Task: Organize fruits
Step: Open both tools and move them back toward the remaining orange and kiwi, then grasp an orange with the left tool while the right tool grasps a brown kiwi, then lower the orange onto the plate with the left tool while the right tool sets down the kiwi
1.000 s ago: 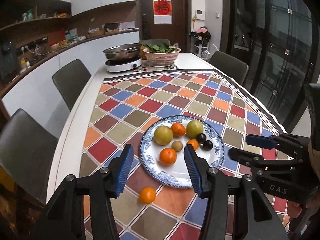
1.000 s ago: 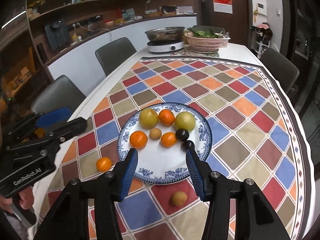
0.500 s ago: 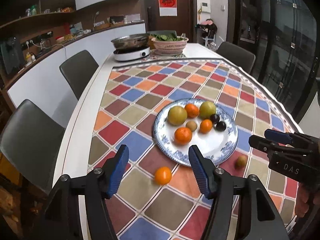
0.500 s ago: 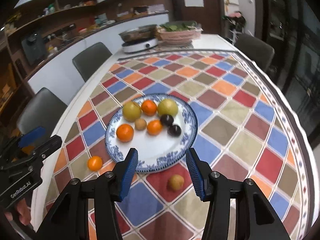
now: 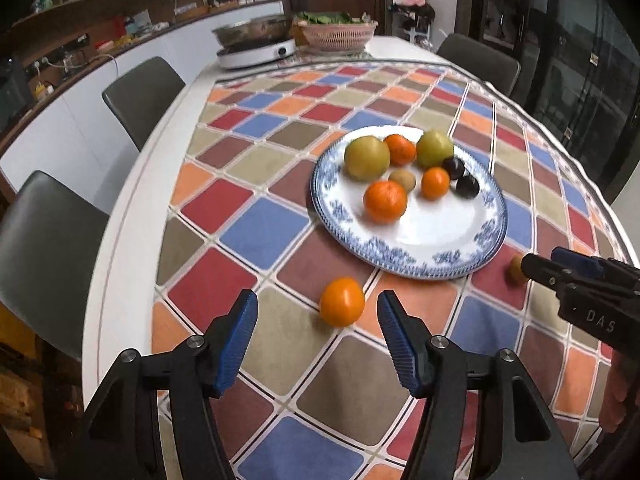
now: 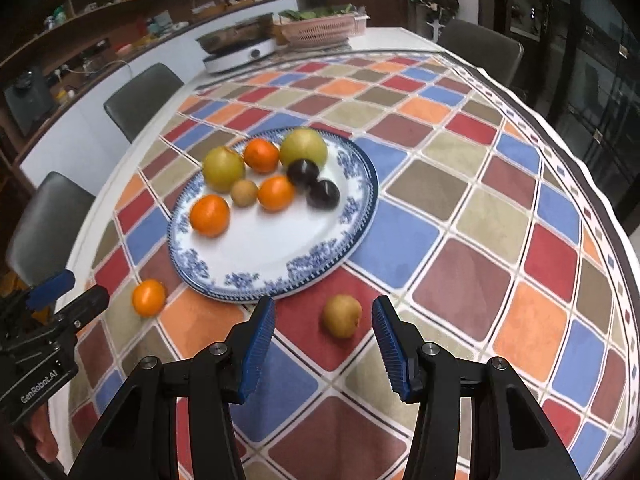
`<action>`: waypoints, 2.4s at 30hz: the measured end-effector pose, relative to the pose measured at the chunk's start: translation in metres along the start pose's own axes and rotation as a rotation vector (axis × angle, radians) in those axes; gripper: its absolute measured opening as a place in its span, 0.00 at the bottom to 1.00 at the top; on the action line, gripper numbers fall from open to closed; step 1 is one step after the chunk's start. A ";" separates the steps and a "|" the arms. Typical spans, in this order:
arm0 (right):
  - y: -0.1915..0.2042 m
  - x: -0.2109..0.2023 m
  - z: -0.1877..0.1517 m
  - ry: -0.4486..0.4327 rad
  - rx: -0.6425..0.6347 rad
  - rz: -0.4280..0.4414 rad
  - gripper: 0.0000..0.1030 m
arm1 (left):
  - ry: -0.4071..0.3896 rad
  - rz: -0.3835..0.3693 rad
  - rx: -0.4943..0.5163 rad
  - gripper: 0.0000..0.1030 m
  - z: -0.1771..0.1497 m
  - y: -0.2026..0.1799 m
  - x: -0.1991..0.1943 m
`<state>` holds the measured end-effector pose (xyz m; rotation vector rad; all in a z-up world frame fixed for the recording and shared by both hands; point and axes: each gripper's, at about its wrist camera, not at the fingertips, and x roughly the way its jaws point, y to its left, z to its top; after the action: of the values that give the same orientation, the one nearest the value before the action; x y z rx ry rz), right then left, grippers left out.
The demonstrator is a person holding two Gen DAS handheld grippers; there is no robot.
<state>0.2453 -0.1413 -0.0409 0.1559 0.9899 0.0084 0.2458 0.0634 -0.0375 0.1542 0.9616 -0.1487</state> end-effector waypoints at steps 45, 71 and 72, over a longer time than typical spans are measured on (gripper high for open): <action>-0.013 0.009 -0.009 -0.023 -0.082 0.016 0.26 | -0.016 -0.057 0.012 0.32 -0.003 -0.024 0.016; -0.004 -0.031 0.038 -0.122 -0.428 0.286 0.26 | -0.114 -0.163 0.072 0.32 0.038 -0.074 -0.005; -0.003 -0.028 0.041 -0.122 -0.437 0.286 0.26 | -0.116 -0.163 0.076 0.32 0.040 -0.075 -0.002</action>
<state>0.2632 -0.1521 0.0042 -0.1034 0.8164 0.4689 0.2619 -0.0176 -0.0180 0.1355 0.8528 -0.3408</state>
